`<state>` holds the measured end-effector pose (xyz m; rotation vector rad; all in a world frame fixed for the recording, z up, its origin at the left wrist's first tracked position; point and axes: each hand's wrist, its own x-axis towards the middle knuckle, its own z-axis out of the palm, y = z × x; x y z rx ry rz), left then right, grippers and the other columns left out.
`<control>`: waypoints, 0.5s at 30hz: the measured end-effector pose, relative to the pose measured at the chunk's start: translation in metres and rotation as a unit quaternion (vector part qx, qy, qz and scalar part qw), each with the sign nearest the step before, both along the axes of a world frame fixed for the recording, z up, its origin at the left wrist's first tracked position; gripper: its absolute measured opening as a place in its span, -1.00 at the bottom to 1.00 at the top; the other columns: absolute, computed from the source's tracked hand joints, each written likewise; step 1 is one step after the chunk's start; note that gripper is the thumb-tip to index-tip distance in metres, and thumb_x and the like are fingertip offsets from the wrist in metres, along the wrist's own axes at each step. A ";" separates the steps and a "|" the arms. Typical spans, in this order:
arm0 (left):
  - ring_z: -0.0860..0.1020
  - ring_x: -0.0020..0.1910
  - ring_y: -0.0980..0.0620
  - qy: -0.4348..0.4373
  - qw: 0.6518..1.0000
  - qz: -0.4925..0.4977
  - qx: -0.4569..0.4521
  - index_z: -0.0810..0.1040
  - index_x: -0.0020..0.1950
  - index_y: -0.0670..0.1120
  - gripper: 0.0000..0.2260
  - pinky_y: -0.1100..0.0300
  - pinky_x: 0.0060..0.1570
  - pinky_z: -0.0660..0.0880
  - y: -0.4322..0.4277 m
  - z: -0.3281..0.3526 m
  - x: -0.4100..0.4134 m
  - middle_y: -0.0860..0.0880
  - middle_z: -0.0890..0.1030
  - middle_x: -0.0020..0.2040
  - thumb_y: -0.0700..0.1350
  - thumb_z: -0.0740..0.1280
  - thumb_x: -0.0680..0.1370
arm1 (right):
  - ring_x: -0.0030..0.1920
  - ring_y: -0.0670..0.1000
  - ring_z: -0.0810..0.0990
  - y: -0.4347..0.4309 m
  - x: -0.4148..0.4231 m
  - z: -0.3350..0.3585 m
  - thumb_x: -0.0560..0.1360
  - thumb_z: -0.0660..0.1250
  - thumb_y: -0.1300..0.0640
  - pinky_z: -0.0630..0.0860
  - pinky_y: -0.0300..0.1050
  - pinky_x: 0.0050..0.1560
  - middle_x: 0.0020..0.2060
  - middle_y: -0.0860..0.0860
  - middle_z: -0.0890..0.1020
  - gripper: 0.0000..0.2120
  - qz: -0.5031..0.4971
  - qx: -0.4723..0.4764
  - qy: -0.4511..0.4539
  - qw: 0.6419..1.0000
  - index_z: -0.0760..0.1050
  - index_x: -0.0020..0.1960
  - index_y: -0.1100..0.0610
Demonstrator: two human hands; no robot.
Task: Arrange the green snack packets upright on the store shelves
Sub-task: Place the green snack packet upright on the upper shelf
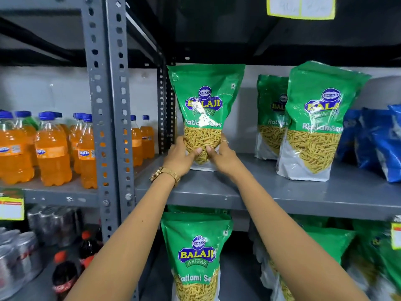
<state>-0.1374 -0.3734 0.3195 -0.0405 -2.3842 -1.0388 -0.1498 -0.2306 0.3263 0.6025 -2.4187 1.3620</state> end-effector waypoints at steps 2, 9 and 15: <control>0.49 0.29 -0.21 -0.001 1.000 0.005 -0.003 0.25 0.40 -0.12 -0.45 -0.13 0.28 0.44 0.001 0.000 0.000 -0.21 0.49 0.33 0.14 0.29 0.55 | 0.43 0.24 0.35 -0.001 0.001 0.000 0.60 0.19 0.04 0.30 0.01 0.38 0.43 0.20 0.40 -0.36 -0.009 0.000 0.000 1.000 -0.03 0.56 0.11; 0.47 0.26 -0.26 -0.006 0.999 0.035 -0.034 0.21 0.40 -0.14 -0.46 -0.11 0.23 0.46 -0.001 -0.002 0.003 -0.23 0.45 0.31 0.16 0.22 0.57 | 0.39 0.25 0.39 -0.003 0.008 -0.002 0.60 0.19 0.02 0.35 0.06 0.37 0.39 0.21 0.44 -0.40 -0.020 -0.023 -0.002 1.000 0.03 0.55 0.08; 0.30 0.44 -0.33 -0.028 0.997 0.065 -0.025 -0.15 0.58 -0.09 -0.27 -0.16 0.37 0.31 0.007 -0.003 0.009 -0.26 0.21 0.51 0.14 0.18 0.60 | 0.40 0.26 0.38 -0.001 0.013 -0.001 0.59 0.19 -0.01 0.35 0.06 0.37 0.40 0.20 0.44 -0.39 -0.014 -0.009 -0.006 1.000 0.03 0.55 0.08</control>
